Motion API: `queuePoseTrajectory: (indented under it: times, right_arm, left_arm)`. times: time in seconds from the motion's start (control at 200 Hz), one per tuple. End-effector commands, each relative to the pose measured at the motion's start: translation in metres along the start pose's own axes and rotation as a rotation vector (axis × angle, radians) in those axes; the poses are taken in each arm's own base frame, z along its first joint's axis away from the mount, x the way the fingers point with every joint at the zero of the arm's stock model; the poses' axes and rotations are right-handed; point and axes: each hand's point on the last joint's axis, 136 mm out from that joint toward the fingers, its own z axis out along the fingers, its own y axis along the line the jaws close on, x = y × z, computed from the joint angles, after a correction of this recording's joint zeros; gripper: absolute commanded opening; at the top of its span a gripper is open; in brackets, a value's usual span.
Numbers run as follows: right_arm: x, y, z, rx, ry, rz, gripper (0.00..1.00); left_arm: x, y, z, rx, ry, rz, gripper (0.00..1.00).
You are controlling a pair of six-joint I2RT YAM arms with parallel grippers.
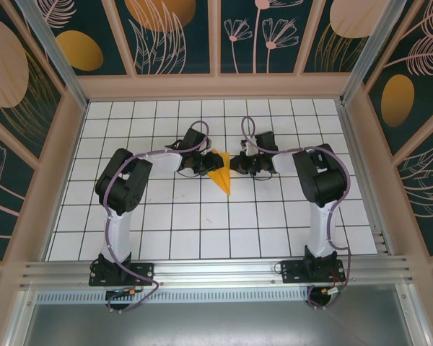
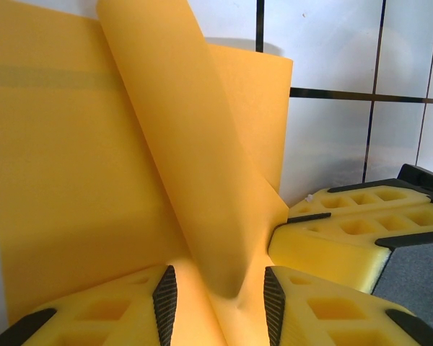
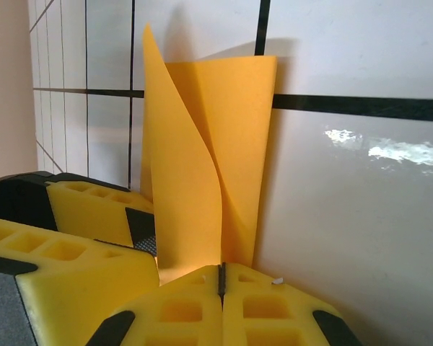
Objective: Fold a paper plane with a square sheet of paper (fold left side to right side)
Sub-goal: Fourth fold the wing at the center of the table.
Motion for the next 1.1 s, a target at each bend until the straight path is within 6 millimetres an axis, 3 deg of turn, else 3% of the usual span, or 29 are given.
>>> queuePoseTrajectory:
  times: [0.0, 0.375, 0.716, 0.906, 1.091]
  right_arm:
    - [0.004, -0.011, 0.007, 0.042, 0.022, -0.004, 0.06]
    - [0.017, -0.026, 0.004, 0.116, 0.035, 0.026, 0.04]
    - [0.025, -0.04, 0.007, 0.173, 0.061, 0.037, 0.03]
    - [0.025, -0.039, 0.009, 0.176, 0.064, 0.032, 0.03]
    - [0.025, -0.038, 0.01, 0.181, 0.067, 0.027, 0.02]
  left_arm:
    - [0.011, 0.028, 0.009, -0.093, 0.031, -0.016, 0.41]
    - [0.008, 0.021, 0.004, -0.076, 0.02, -0.006, 0.4]
    - [-0.014, -0.026, -0.043, -0.003, -0.071, 0.067, 0.44]
    - [-0.014, -0.033, -0.034, 0.044, -0.041, 0.071, 0.34]
    - [-0.021, -0.034, -0.015, 0.06, -0.017, 0.068, 0.32]
